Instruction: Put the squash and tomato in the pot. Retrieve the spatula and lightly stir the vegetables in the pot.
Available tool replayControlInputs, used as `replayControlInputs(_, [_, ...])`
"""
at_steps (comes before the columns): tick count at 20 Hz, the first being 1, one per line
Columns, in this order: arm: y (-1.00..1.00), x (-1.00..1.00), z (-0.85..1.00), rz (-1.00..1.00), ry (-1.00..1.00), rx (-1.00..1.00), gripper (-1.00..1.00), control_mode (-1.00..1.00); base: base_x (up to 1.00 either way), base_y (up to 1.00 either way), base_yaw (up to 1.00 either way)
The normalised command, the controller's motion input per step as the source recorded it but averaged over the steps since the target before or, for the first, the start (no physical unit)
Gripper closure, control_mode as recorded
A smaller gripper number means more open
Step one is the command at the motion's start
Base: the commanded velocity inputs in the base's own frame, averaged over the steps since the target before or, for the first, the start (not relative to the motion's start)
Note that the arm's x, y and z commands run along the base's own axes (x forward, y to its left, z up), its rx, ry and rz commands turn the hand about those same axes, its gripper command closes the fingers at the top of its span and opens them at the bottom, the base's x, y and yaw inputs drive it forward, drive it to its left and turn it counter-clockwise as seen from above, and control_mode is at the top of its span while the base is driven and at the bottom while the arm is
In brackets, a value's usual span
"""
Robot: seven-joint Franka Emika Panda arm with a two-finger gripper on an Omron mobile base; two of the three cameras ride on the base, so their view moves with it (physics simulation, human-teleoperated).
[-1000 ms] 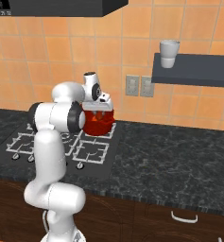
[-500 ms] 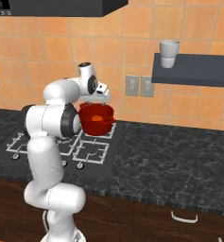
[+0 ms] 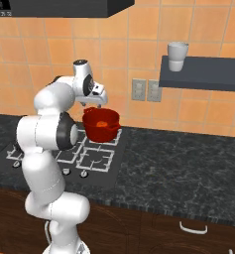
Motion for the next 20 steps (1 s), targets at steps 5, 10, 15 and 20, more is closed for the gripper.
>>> replayControlInputs(5, [-0.04, -1.00, 0.57, 0.01, -0.02, 0.05, -1.00, -1.00, 0.00, 0.00, 0.00])
replayControlInputs(10, [0.00, -0.93, 0.24, 0.00, 0.02, 0.00, -1.00, -1.00, 0.00, 0.00, 0.00])
replayControlInputs(15, [0.00, -0.63, -0.05, 0.02, 0.09, 0.00, -1.00, -1.00, 0.00, 0.00, 0.00])
replayControlInputs(20, [0.00, -0.10, -0.02, 0.00, 0.01, 0.00, -1.00, -1.00, 0.00, 0.00, 0.00])
